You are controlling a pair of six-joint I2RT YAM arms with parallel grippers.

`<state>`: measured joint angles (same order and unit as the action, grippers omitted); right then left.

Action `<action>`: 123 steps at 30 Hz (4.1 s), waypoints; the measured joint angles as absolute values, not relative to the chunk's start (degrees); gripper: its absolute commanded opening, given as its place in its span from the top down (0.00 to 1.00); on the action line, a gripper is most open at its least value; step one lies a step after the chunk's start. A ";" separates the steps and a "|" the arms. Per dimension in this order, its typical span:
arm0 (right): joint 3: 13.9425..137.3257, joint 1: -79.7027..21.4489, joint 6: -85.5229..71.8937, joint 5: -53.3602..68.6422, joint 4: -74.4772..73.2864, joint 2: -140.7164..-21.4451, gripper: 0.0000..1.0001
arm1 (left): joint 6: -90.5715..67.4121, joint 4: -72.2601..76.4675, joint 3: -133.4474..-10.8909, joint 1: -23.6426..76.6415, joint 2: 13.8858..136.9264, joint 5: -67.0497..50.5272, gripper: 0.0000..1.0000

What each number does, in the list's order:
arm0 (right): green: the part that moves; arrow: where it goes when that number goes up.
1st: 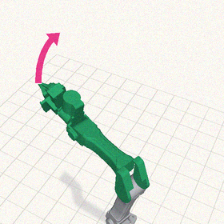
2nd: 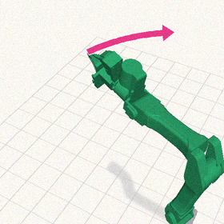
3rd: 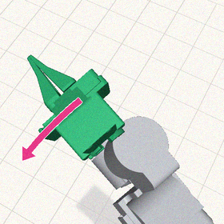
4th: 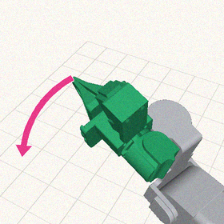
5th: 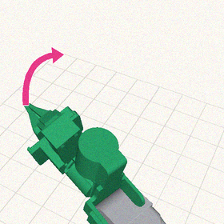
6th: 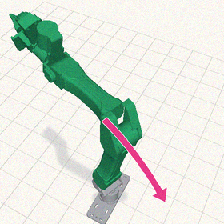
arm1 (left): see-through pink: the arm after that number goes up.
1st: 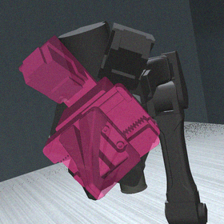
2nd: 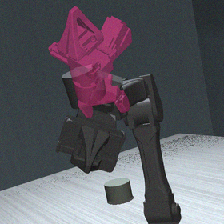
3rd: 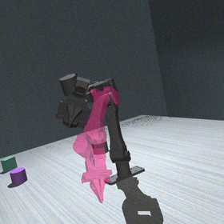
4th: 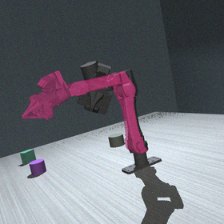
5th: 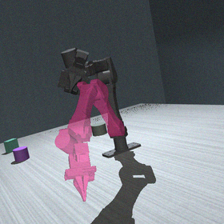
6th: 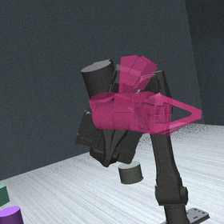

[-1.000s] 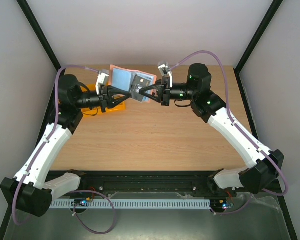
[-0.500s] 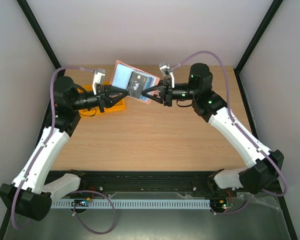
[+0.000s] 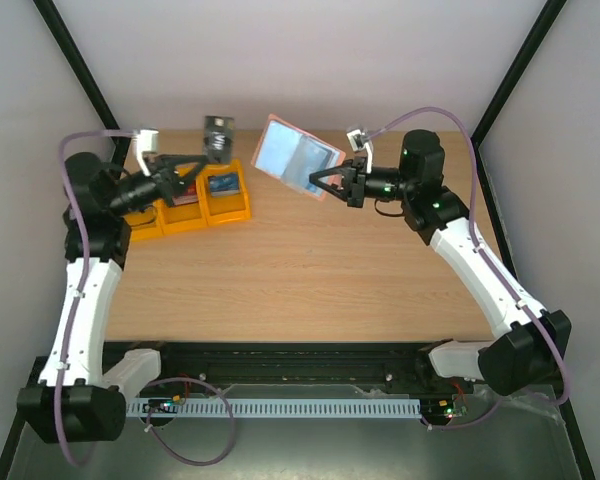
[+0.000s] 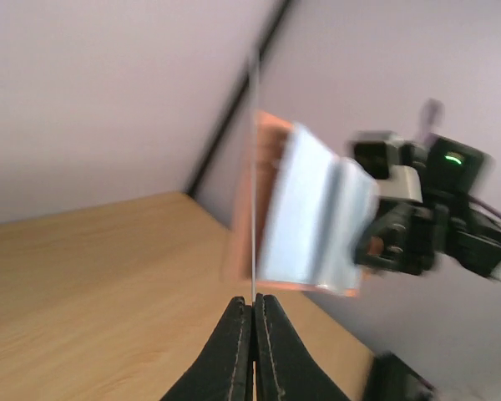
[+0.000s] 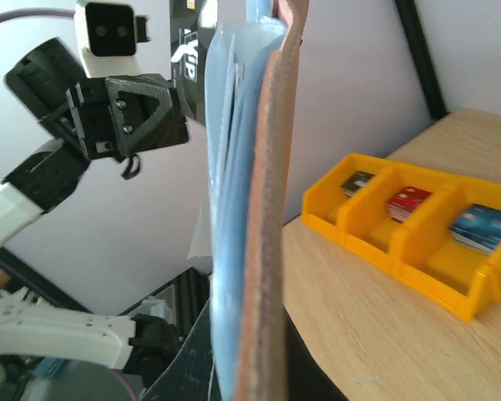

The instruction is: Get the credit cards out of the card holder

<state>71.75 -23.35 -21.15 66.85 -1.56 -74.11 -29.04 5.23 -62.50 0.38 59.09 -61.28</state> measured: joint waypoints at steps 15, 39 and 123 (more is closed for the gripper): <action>71.79 -21.98 -16.27 62.67 -10.09 -77.34 0.98 | -14.57 -29.54 -64.88 -33.47 84.97 -37.01 0.97; 77.65 -21.98 -12.69 62.61 -14.98 -82.96 0.98 | 63.99 -67.40 -111.90 -26.13 116.86 -12.12 0.97; 81.34 -34.85 -14.24 59.33 -14.46 -77.52 0.66 | 3.79 -19.18 -71.50 21.96 65.71 -53.30 0.97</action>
